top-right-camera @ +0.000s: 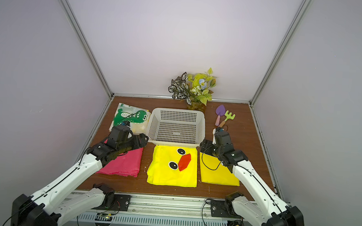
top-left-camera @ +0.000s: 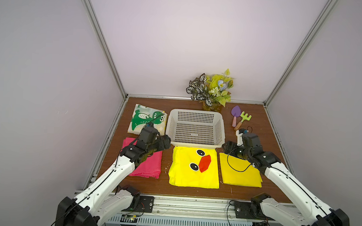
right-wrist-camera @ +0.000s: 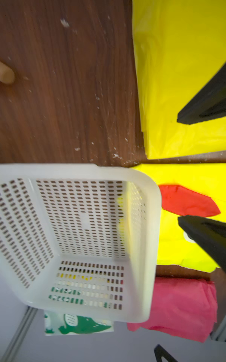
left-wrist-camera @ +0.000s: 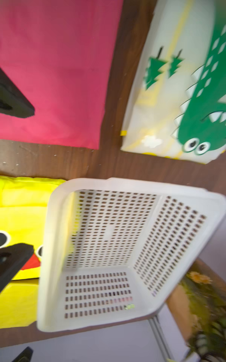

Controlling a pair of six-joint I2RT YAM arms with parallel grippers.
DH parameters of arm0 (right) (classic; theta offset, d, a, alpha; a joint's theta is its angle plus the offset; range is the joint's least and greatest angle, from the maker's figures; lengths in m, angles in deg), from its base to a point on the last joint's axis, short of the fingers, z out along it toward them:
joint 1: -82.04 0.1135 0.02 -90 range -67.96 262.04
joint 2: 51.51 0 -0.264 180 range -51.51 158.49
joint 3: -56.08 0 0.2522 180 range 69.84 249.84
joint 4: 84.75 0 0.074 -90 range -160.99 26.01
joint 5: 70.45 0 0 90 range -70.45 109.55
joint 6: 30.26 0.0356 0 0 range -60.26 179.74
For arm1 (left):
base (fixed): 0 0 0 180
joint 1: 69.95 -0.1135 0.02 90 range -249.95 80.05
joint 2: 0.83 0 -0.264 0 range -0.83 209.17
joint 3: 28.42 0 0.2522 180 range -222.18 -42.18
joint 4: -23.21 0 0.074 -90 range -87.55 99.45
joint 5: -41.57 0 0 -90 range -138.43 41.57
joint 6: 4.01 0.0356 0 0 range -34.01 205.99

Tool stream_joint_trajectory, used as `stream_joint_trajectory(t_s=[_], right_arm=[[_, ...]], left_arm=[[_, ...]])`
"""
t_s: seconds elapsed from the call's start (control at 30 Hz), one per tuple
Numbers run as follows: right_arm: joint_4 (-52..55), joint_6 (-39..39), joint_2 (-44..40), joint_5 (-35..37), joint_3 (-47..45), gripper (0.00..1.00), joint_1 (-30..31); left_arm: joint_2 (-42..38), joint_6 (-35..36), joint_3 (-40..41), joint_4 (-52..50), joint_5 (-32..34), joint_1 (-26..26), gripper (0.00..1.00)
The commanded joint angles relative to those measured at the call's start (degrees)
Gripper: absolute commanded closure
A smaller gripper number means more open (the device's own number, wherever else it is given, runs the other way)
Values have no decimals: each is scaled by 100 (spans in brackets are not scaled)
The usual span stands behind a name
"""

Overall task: Put the folded raincoat in the basket
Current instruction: Pick up the raincoat from the center of the board.

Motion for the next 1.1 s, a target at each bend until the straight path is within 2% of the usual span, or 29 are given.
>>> stream_joint_trajectory(t_s=[0.0, 0.23, 0.4, 0.57, 0.63, 0.8, 1.07], right_arm=[[-1, 542, 85, -178, -44, 21, 280], [-276, 1088, 130, -219, -166, 24, 1102], [-353, 1527, 309, 174, -413, 27, 1697], [-303, 1920, 439, 372, -519, 29, 2105], [-277, 1930, 441, 441, -554, 28, 2259], [-123, 1935, 506, 493, -673, 28, 2315], [-311, 1790, 905, 438, -793, 28, 2324]], left_arm=[[-35, -448, 131, -268, 146, 451, 1], [127, -316, 237, -230, -176, 1062, 1], [235, 159, 587, 263, -500, 1086, 1], [-51, -208, 1162, 613, -711, 1102, 1], [-343, -286, 1356, 615, -589, 1111, 1], [-511, -329, 1610, 740, -772, 1111, 1], [191, -206, 1434, 1058, -1251, 1124, 1]])
